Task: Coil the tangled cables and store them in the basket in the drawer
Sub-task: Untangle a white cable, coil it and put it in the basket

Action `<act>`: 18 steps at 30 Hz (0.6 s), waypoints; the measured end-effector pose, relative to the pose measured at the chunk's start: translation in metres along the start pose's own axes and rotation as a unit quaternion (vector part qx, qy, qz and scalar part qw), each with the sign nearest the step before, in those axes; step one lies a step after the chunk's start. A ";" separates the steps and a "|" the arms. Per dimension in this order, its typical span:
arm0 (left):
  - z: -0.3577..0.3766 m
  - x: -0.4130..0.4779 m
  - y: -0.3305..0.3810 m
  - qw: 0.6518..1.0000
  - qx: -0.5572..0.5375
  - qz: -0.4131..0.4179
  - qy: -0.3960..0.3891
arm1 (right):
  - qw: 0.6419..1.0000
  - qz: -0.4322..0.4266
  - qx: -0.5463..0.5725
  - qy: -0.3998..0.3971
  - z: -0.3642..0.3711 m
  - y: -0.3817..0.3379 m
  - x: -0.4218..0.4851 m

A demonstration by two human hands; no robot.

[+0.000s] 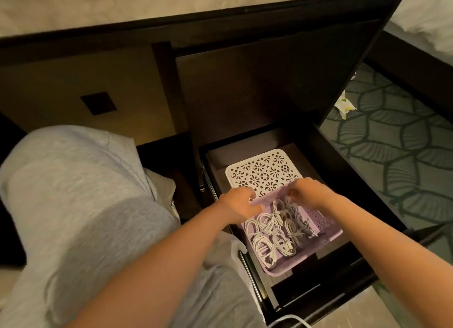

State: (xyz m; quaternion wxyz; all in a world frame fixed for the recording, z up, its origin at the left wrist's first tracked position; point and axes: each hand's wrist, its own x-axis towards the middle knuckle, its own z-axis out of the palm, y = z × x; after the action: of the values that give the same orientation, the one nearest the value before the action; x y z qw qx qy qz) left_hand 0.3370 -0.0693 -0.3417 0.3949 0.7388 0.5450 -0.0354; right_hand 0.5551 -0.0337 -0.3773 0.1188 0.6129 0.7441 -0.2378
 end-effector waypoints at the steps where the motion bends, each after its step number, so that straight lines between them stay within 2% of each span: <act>1: -0.007 -0.003 0.002 1.000 -0.011 0.007 0.000 | 1.000 -0.023 0.015 0.008 -0.009 -0.009 -0.002; 8: -0.098 -0.055 0.004 0.996 0.008 0.049 0.071 | 0.971 -0.162 0.160 0.077 -0.111 -0.085 -0.036; 18: -0.235 -0.179 0.004 0.968 0.020 0.091 0.234 | 0.904 -0.321 0.205 0.195 -0.231 -0.214 -0.074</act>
State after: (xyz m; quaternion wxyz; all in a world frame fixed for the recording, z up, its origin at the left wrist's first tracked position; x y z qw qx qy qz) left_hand 0.1789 -0.0627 -0.0924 0.2430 0.7808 0.5518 0.1637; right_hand 0.3904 -0.0108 -0.0998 -0.2400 0.3855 0.8439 -0.2858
